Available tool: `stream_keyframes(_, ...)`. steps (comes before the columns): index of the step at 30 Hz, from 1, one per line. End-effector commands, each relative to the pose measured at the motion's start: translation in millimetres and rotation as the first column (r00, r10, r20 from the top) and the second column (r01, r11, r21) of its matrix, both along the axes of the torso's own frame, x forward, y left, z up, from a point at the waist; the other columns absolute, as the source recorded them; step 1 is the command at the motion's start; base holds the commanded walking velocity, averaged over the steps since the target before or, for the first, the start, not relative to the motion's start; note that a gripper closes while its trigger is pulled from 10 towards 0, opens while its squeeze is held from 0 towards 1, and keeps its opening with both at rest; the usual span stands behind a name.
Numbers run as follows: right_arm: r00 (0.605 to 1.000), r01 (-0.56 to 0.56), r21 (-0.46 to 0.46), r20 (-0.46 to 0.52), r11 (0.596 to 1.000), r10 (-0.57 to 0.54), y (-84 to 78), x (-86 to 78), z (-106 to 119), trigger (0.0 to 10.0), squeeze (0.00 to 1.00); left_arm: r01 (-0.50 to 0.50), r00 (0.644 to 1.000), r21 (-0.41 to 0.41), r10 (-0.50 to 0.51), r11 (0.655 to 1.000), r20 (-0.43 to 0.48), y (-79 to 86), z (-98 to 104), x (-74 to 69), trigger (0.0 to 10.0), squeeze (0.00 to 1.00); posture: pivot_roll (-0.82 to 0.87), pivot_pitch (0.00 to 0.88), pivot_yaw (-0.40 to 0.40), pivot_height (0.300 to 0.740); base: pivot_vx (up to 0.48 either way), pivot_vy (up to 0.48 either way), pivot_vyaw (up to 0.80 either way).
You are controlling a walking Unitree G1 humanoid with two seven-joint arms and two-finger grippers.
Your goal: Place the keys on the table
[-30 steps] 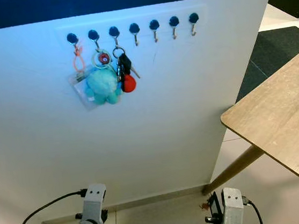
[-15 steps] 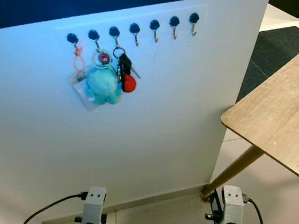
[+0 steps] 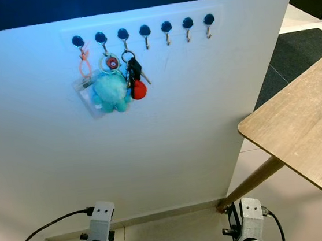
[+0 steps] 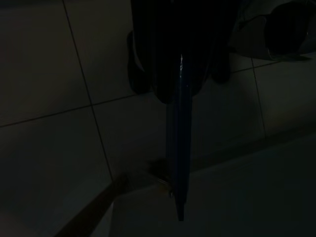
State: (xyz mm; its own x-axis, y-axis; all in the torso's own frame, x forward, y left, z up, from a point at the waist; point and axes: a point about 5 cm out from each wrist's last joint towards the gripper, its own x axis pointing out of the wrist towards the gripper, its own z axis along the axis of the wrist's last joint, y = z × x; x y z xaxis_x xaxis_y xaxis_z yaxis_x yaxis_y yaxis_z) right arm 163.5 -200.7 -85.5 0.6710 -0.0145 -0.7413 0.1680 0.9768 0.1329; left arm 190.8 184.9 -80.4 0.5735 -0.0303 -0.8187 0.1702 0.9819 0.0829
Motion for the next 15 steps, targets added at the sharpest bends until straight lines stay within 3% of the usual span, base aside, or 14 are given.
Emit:
stream_keyframes(1,1.000,-0.012,0.001,0.007,1.000,0.011,2.2,2.3,1,10.0,0.00,0.009,1.000,0.019,-0.009,1.000,0.000,6.3,0,-1.1,10.0,0.00,0.00,0.010,0.019,0.740,0.000,0.000,0.00)
stream_keyframes(7,0.999,-0.040,-0.006,0.027,0.999,0.040,3.0,4.9,2,10.0,0.00,-0.022,0.997,-0.053,0.025,0.998,0.068,4.0,7,8.9,10.0,0.00,0.01,0.012,0.017,0.740,0.000,0.000,0.00)
stream_keyframes(15,0.994,-0.108,-0.016,0.005,0.994,0.108,7.5,0.7,0,10.0,0.00,-0.027,0.995,-0.068,0.033,0.997,0.099,0.7,9,12.1,10.0,0.00,0.02,0.017,0.001,0.740,0.000,0.000,0.00)
